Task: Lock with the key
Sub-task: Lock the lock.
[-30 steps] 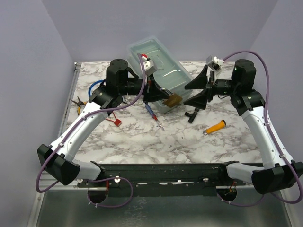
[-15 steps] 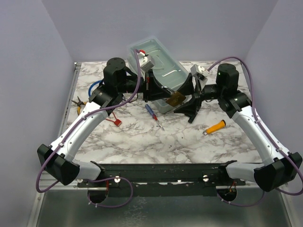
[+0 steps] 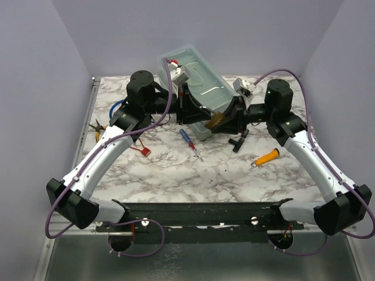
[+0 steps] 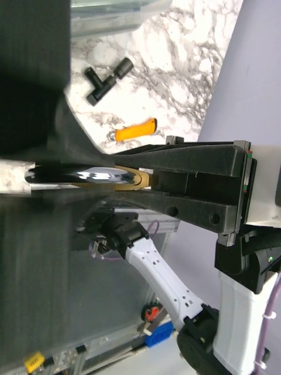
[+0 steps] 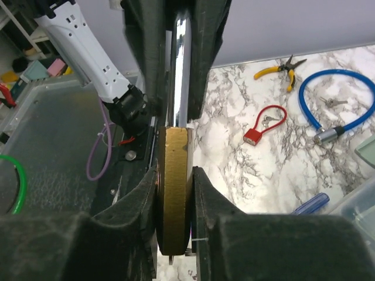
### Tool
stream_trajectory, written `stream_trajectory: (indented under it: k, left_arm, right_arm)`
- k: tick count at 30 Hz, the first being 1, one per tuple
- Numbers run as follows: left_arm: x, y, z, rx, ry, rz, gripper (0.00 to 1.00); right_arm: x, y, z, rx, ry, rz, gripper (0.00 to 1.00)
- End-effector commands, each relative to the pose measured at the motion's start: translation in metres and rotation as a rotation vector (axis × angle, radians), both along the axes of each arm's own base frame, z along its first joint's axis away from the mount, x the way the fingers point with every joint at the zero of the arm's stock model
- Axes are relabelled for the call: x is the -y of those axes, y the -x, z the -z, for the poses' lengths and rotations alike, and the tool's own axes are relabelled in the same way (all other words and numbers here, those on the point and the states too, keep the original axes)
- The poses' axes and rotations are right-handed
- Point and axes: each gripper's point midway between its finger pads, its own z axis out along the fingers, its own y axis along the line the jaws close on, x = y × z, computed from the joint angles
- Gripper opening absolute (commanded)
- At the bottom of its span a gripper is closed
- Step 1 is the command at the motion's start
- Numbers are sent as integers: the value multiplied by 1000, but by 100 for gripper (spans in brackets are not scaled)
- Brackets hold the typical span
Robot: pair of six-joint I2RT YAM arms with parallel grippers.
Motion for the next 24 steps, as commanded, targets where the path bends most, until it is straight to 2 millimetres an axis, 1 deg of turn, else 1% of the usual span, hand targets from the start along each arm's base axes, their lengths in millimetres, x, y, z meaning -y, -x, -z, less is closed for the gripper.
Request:
stream_trajectory:
  k: [1,3,4,6,7,9,11,15,21,24]
  left_arm:
    - [-18,-3,-24,51,23,-38,36]
    - [-27,-3,-19,55,-2,-35,47]
    - [-32,-1,-15,53,-18,-31,51]
    - [-40,0,-9,59,-47,-40,55]
    - [-42,2,-6,69,-59,-39,55]
    - [-45,7,2,78,-89,-30,55]
    - [-47,6,11,60,-113,-34,55]
    - [-45,1,16,49,-126,-35,54]
    - [-41,0,25,21,-135,-9,42]
    - [-40,-4,29,8,-142,-15,40]
  right_arm:
    - [-2,-3,0,-31,7,25,0]
    - [-1,-3,-1,-28,8,38,0]
    - [-1,-2,-1,-28,10,39,0]
    - [-1,-2,0,-29,16,34,0]
    - [0,-1,2,-26,20,26,0]
    - [0,0,4,-30,26,13,0]
    - [-1,3,5,-28,28,-15,0]
    - [0,6,8,-26,40,-39,0]
    - [0,7,4,-15,35,-51,1]
    - [0,9,1,-9,29,-65,1]
